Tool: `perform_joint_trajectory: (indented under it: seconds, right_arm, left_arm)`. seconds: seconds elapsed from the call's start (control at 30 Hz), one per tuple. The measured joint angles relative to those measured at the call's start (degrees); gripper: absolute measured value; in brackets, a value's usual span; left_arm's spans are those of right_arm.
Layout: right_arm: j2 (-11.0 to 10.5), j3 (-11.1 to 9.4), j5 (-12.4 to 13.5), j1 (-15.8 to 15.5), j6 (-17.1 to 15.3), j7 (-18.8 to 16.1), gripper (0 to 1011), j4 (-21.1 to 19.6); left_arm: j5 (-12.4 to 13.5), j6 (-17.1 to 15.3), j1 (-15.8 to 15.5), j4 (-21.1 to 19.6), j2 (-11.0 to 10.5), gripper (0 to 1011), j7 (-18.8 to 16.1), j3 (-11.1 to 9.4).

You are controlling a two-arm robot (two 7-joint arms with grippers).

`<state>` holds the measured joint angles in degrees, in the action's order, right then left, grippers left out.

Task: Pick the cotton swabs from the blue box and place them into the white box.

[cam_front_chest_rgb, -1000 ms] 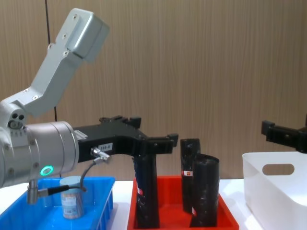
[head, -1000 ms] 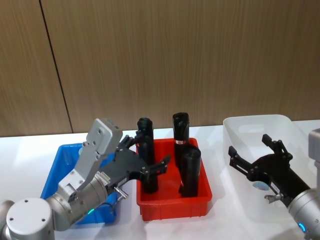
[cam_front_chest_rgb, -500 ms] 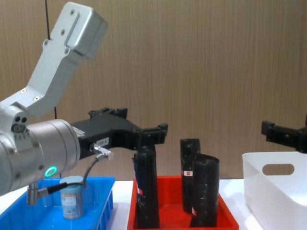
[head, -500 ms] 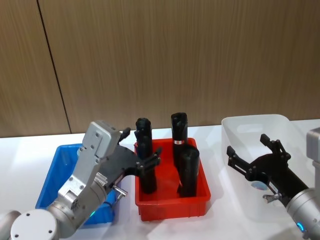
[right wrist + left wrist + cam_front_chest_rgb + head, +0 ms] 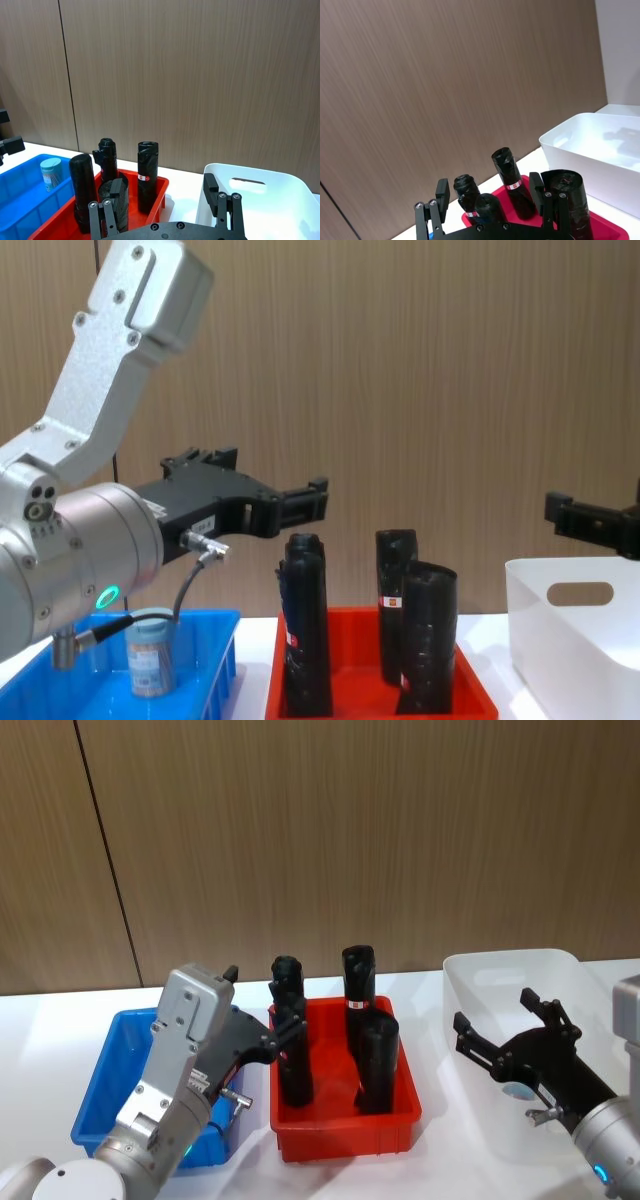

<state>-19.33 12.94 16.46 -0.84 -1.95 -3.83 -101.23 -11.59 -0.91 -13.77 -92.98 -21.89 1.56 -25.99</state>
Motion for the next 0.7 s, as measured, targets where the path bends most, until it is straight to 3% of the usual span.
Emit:
perform_joint_trajectory:
  seconds: [0.7]
  right_arm:
    - [0.0, -0.1, 0.3, 0.1, -0.3, -0.8, 1001, 0.0]
  left_arm:
    - [0.2, 0.2, 0.2, -0.2, 0.0, 1004, -0.9, -0.1]
